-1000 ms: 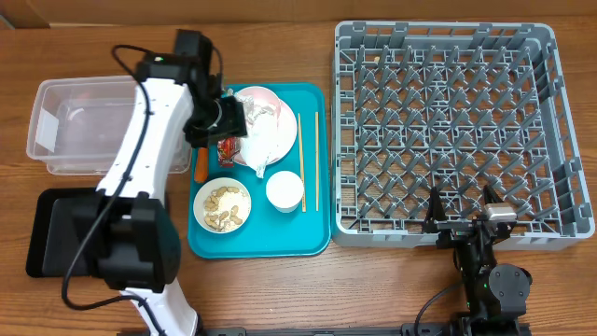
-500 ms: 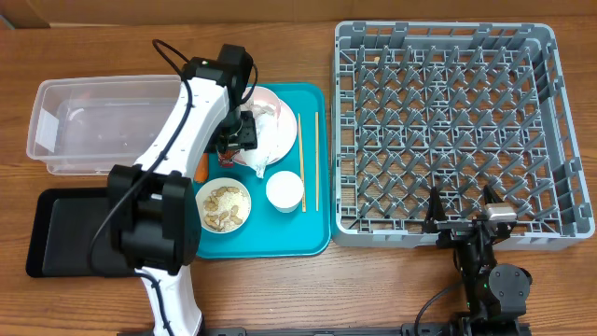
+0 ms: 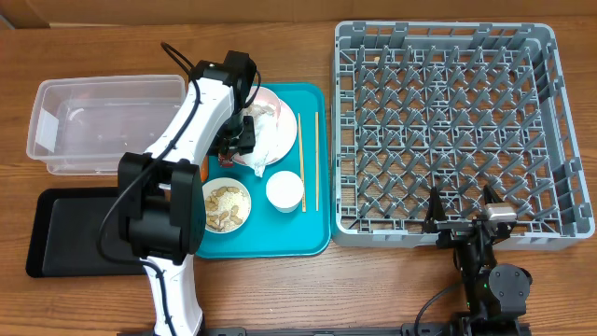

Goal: Sort waste into correct bins and load items into the dishwasher
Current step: 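Lower the left gripper and grasp the red candy wrapper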

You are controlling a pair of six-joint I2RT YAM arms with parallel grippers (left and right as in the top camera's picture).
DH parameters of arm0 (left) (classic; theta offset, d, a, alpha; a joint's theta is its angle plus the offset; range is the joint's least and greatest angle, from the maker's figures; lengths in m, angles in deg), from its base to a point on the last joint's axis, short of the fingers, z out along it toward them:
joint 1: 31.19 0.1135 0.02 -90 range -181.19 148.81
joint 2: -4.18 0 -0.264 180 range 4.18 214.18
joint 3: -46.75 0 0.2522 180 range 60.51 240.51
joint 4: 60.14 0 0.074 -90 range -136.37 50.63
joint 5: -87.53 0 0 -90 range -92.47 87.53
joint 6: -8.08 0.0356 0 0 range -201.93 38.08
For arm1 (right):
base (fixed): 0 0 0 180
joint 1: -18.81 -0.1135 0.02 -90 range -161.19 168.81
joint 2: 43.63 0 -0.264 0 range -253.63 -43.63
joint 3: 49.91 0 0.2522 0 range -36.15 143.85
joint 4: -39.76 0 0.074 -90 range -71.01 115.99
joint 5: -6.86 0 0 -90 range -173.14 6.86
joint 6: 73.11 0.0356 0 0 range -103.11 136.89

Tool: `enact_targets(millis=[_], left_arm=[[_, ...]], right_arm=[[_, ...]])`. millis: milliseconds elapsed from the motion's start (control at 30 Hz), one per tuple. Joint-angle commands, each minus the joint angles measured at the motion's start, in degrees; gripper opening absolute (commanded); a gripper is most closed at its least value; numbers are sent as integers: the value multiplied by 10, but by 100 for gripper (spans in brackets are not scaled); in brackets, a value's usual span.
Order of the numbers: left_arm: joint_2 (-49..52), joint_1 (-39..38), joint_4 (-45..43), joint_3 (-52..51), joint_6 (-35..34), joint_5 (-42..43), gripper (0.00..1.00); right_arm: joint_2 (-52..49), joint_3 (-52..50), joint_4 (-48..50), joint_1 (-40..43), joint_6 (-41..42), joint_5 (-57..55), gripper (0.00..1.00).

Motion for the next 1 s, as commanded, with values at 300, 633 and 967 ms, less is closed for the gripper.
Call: enact_targets(millis=[300, 633, 967], left_arm=[[5, 10, -2, 8, -6, -8, 15], [5, 12, -16, 8, -4, -38, 31], [5, 12, -59, 7, -4, -38, 40]], right_arm=[[1, -6, 3, -4, -2, -5, 100], [1, -6, 3, -4, -2, -5, 100], [1, -6, 3, -4, -2, -5, 100]])
